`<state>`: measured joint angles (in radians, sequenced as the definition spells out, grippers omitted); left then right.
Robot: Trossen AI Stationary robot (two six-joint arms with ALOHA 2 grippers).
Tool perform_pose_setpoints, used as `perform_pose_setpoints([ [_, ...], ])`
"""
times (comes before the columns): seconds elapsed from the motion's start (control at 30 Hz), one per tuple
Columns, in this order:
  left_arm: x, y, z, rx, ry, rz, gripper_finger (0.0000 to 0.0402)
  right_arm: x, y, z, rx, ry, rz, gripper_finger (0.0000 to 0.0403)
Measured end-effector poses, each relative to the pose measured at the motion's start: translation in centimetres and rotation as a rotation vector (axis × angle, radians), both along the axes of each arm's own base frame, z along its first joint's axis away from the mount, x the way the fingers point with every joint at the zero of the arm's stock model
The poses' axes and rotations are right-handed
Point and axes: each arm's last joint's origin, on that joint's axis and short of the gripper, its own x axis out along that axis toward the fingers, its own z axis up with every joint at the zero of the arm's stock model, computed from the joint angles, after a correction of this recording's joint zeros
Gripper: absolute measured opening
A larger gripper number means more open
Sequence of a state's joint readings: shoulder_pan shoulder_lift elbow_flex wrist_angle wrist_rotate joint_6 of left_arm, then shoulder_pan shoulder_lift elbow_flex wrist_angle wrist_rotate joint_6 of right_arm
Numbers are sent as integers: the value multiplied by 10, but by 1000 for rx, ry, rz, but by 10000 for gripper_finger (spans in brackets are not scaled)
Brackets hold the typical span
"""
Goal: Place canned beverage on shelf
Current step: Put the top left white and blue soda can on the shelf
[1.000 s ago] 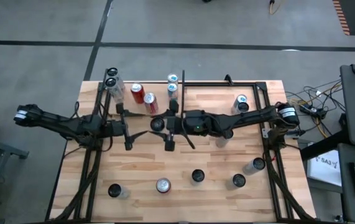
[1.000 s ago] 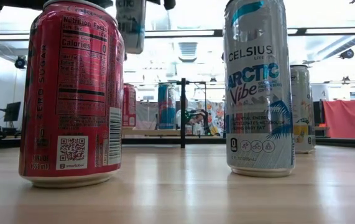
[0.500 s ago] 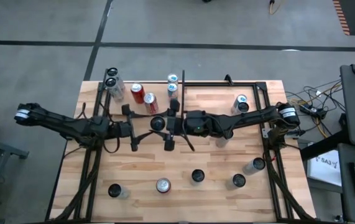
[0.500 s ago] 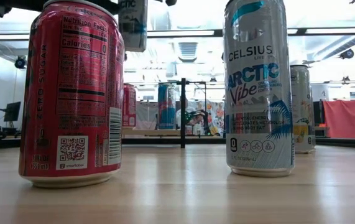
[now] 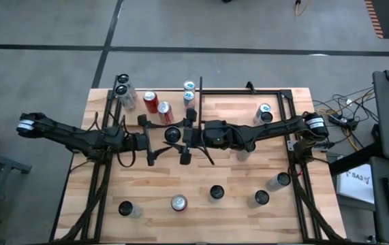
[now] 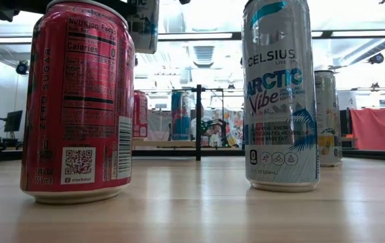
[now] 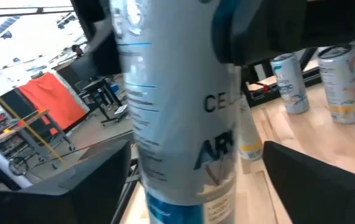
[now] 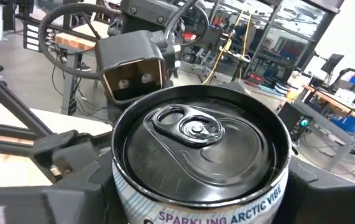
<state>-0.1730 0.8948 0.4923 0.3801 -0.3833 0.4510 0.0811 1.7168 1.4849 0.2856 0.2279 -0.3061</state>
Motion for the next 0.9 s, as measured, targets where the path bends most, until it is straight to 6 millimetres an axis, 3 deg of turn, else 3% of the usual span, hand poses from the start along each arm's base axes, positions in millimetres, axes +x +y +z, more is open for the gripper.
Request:
perform_pose_setpoints([
  [0.27,9,-1,-7,34,30,-2,397,0,1,5,4,-49,27,238],
  [0.7,27,3,-4,0,-2,86,395,0,1,5,13,-57,29,238],
  [0.9,32,3,-4,-11,2,92,367,0,1,4,12,-50,27,238],
])
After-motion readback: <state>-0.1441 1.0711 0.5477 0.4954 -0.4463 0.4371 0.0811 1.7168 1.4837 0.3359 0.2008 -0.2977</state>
